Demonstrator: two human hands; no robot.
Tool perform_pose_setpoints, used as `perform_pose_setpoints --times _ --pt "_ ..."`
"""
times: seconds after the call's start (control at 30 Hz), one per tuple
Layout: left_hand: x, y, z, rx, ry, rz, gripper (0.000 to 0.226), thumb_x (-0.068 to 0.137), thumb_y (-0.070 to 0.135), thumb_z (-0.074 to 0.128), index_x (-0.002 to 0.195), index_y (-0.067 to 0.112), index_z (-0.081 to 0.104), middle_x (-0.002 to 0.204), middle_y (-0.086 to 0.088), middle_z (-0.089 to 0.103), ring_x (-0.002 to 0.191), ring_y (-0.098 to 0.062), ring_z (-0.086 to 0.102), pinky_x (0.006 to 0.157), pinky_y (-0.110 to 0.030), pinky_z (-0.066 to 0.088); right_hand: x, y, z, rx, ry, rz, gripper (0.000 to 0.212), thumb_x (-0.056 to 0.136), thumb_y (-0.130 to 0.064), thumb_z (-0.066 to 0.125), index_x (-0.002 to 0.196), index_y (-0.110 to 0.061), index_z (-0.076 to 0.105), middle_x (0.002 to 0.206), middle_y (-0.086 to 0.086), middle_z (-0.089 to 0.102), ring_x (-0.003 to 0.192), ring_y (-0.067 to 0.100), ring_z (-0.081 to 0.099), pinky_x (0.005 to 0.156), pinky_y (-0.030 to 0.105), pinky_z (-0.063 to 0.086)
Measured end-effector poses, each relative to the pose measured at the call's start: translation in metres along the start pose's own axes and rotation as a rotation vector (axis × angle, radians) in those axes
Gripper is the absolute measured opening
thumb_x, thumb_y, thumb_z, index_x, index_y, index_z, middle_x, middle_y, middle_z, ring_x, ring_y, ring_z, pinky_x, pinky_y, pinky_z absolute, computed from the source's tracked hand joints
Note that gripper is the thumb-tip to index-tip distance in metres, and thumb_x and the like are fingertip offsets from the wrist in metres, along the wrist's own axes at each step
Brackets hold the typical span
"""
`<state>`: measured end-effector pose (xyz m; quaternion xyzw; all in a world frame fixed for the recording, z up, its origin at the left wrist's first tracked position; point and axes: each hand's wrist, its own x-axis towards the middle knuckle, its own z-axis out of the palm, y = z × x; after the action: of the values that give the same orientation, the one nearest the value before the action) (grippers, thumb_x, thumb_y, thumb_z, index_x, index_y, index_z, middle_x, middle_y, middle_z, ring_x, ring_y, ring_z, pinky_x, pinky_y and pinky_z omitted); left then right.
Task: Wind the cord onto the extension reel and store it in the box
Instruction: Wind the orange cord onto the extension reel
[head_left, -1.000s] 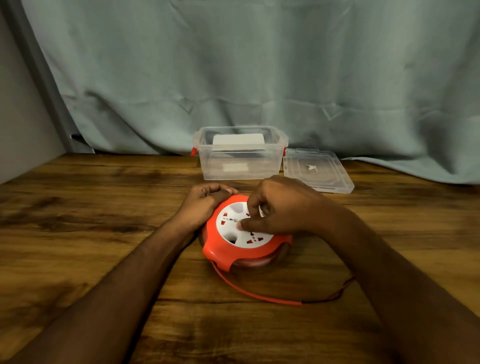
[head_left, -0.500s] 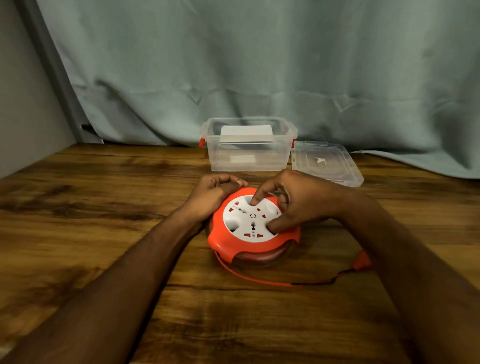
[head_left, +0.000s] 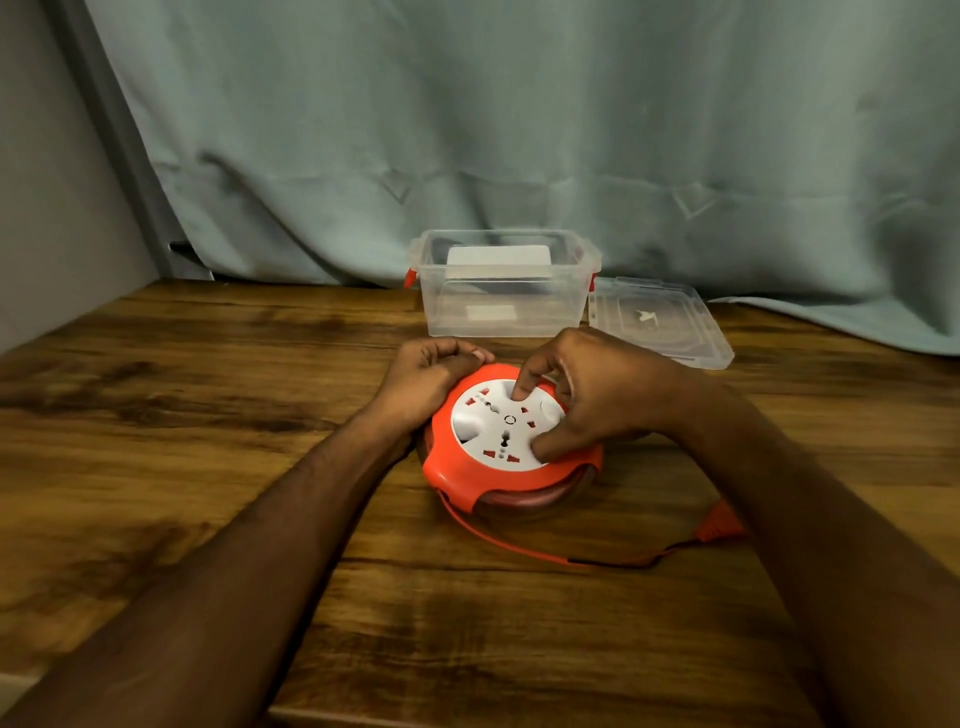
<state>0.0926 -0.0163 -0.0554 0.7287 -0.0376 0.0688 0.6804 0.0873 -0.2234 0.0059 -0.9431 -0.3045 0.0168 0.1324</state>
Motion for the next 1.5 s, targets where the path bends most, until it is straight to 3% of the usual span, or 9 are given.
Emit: perform_pose_setpoints --times 0.23,0.5,0.63,0.77,0.9,1.0,1.17,1.37,1.5 --pt "-0.001 0.001 0.000 -0.024 0.027 -0.027 0.021 0.104 0.004 0.067 0.090 0.013 0.080 0.089 -0.004 0.081 0.074 -0.013 0.076 0.074 -0.027 0.066 0.001 -0.004 0.003 -0.023 0.009 0.014 0.063 0.054 -0.059 0.086 0.107 -0.036 0.062 0.096 -0.018 0.056 0.083 0.001 0.057 0.064 0.021 0.049" --pt "0.005 -0.006 0.003 -0.099 0.140 -0.022 0.024 0.102 0.003 0.068 0.083 0.014 0.080 0.074 0.002 0.080 0.065 -0.009 0.073 0.066 -0.023 0.062 -0.006 -0.017 0.004 -0.135 0.119 0.054 0.052 0.053 -0.069 0.081 0.070 -0.025 0.059 0.076 -0.012 0.058 0.072 0.008 0.055 0.056 0.029 0.038" --pt "0.005 -0.009 0.007 -0.125 0.245 0.034 0.027 0.102 0.002 0.066 0.082 0.014 0.078 0.071 0.003 0.079 0.064 -0.009 0.071 0.063 -0.022 0.060 -0.003 -0.018 0.012 -0.182 0.208 0.120 0.061 0.051 -0.081 0.071 0.065 -0.029 0.042 0.076 -0.010 0.052 0.079 0.016 0.053 0.065 0.031 0.034" --pt "0.007 -0.010 0.009 -0.138 0.347 0.078 0.016 0.093 0.017 0.073 0.078 0.020 0.077 0.083 -0.009 0.078 0.079 -0.024 0.070 0.077 -0.036 0.059 0.002 -0.023 0.019 -0.210 0.332 0.200 0.067 0.054 -0.086 0.065 0.067 -0.025 0.040 0.071 -0.008 0.044 0.076 0.020 0.049 0.069 0.031 0.033" --pt "0.008 -0.006 -0.001 0.003 0.223 -0.005 0.038 0.079 0.051 0.073 0.086 0.015 0.082 0.091 -0.009 0.084 0.092 -0.035 0.080 0.092 -0.052 0.063 0.004 -0.022 0.022 -0.168 0.329 0.232 0.065 0.056 -0.084 0.066 0.074 -0.025 0.049 0.078 -0.005 0.055 0.080 0.019 0.055 0.067 0.031 0.035" --pt "0.008 -0.005 -0.008 0.134 0.072 -0.044 0.043 0.081 0.062 0.069 0.091 0.024 0.086 0.095 -0.006 0.087 0.098 -0.034 0.082 0.101 -0.059 0.062 0.004 -0.021 0.022 -0.123 0.283 0.227 0.065 0.053 -0.084 0.067 0.070 -0.023 0.052 0.072 -0.007 0.058 0.074 0.016 0.057 0.055 0.029 0.032" --pt "0.004 -0.004 -0.007 0.180 0.071 -0.039 0.034 0.083 0.048 0.064 0.087 0.022 0.085 0.092 -0.012 0.086 0.098 -0.042 0.081 0.100 -0.064 0.060 0.001 -0.025 0.017 -0.167 0.278 0.209 0.063 0.053 -0.084 0.068 0.073 -0.026 0.055 0.073 -0.010 0.058 0.075 0.014 0.056 0.058 0.029 0.035" --pt "0.006 -0.008 -0.005 0.274 0.134 0.045 0.049 0.085 0.053 0.058 0.095 0.011 0.080 0.091 -0.015 0.084 0.096 -0.042 0.079 0.095 -0.063 0.061 -0.001 -0.035 0.021 -0.249 0.333 0.228 0.064 0.063 -0.085 0.063 0.077 -0.026 0.043 0.068 -0.010 0.034 0.078 0.018 0.043 0.071 0.032 0.031" --pt "0.008 -0.009 -0.005 0.230 0.118 0.049 0.034 0.097 0.041 0.063 0.087 0.015 0.084 0.092 -0.013 0.085 0.096 -0.042 0.080 0.095 -0.060 0.063 0.002 -0.032 0.023 -0.255 0.353 0.195 0.066 0.064 -0.086 0.059 0.060 -0.024 0.036 0.066 -0.008 0.045 0.074 0.018 0.050 0.066 0.032 0.030"
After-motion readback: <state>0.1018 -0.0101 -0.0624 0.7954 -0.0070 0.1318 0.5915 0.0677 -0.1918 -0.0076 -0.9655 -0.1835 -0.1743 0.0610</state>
